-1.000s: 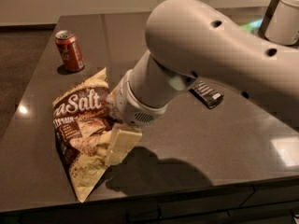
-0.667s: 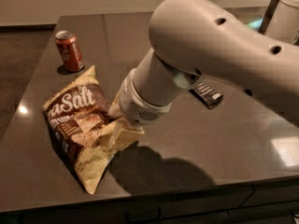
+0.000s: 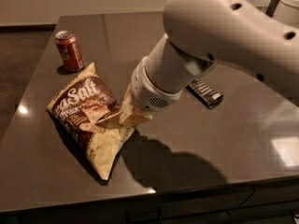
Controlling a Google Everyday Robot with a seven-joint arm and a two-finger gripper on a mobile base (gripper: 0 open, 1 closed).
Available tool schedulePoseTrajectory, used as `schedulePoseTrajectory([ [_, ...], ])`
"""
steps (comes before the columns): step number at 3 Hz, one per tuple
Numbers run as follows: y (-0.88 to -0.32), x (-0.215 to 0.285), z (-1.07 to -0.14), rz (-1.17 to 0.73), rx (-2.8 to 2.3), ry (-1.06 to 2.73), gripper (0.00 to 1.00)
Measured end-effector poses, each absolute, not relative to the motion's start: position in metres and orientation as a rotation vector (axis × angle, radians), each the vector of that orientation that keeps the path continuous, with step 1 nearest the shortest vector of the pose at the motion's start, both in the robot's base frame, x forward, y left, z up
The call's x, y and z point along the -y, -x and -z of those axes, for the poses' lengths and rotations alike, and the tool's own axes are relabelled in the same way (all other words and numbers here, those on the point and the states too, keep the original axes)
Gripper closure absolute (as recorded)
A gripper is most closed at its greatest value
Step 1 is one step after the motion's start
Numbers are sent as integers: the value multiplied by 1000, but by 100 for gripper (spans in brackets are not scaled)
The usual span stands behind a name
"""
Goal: Move brown chip bag near rxbar chocolate
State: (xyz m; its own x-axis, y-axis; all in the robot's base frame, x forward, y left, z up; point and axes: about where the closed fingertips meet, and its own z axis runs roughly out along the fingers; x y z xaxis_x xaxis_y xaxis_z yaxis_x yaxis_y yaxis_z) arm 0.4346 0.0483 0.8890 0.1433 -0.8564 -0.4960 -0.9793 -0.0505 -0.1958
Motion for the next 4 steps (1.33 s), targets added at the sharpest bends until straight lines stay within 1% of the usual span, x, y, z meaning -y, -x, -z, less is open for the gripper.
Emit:
schedulePoseTrajectory([
  [1, -464, -36, -903, -309, -1790, 1874, 100],
  [3, -530, -1, -923, -214, -1913, 1698, 100],
  [4, -546, 26, -924, -180, -1968, 1638, 100],
])
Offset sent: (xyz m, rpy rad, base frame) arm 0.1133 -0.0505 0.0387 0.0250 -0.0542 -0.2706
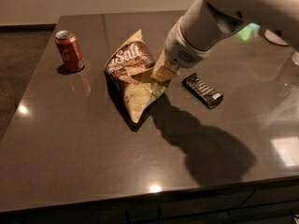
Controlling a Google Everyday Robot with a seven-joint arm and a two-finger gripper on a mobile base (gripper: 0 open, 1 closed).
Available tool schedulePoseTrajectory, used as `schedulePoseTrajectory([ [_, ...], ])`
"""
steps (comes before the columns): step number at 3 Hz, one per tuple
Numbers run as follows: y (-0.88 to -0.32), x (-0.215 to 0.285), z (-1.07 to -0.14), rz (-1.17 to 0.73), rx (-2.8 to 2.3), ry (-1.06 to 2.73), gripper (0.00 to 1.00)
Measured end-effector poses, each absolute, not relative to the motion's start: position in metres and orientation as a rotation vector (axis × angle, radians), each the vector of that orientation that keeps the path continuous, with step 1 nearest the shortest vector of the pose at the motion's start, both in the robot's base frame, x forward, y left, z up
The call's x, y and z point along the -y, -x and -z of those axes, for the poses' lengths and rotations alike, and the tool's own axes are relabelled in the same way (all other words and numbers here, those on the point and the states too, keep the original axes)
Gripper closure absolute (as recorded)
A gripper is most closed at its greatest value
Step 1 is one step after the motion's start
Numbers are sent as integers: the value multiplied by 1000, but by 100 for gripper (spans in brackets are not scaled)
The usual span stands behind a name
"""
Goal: Move brown chip bag near rxbar chocolate
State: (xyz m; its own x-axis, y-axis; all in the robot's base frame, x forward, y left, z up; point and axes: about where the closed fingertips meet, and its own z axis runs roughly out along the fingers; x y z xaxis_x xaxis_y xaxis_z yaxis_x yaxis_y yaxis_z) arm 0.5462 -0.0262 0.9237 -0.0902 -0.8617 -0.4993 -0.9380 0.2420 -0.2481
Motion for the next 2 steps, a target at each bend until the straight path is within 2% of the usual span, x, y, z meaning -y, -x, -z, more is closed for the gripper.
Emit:
schedulePoseTrajectory([
  [2, -551, 67, -911, -164, -2042, 1581, 100],
])
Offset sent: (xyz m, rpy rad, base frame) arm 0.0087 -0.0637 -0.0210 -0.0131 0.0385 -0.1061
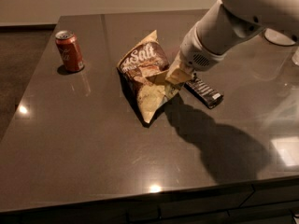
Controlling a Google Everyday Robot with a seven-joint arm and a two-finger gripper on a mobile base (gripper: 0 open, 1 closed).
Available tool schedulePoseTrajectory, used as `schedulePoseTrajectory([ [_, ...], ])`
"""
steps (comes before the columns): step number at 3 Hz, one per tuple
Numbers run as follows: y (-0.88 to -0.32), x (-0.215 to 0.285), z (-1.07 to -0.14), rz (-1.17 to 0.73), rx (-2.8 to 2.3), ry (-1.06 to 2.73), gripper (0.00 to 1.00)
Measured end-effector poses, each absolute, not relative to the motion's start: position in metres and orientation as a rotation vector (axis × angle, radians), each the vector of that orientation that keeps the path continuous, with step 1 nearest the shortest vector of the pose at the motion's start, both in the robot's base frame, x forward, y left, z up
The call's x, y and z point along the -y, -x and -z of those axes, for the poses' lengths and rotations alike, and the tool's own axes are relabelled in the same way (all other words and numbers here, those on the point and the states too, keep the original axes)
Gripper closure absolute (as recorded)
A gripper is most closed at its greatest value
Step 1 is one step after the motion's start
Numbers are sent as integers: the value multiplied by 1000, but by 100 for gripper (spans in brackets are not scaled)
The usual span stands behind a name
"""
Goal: Move brown chip bag near rxbar chocolate
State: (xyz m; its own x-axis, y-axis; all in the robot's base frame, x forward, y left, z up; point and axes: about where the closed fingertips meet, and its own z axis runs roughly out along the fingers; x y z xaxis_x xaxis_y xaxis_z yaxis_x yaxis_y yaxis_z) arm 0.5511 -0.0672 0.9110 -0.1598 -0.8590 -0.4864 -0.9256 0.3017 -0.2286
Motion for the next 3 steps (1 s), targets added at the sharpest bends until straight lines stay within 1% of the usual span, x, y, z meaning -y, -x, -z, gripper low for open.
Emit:
schedulePoseTrajectory([
  [1, -550, 74, -907, -177, -2047, 1584, 82],
  [3, -544, 72, -904, -204, -2037, 1593, 35],
])
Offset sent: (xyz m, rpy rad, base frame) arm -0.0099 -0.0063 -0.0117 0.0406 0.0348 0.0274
